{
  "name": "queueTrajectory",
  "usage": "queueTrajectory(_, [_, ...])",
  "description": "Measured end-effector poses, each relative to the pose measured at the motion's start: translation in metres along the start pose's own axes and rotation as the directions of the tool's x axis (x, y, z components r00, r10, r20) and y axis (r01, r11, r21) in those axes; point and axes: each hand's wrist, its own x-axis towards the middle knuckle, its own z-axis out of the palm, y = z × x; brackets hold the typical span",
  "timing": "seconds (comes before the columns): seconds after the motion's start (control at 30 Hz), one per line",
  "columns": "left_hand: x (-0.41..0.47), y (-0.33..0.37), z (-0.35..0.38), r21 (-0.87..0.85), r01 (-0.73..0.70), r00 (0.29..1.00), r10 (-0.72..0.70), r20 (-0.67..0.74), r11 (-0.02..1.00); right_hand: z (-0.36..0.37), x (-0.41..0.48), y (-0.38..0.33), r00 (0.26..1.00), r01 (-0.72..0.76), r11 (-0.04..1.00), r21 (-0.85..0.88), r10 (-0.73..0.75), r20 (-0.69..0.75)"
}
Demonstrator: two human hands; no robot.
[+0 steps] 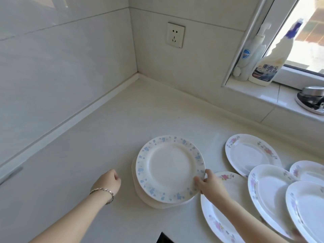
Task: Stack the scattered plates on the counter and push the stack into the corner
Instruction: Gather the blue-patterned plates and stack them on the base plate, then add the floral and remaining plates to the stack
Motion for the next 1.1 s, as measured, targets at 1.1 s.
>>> queueTrajectory(1.1, [-0.121,0.304,0.123,-0.117,-0.616,0.687,0.604,0.405,0.779,-0.183,-0.074,0.234,0.809,-0.483,0.850,0.213,0.526,-0.263])
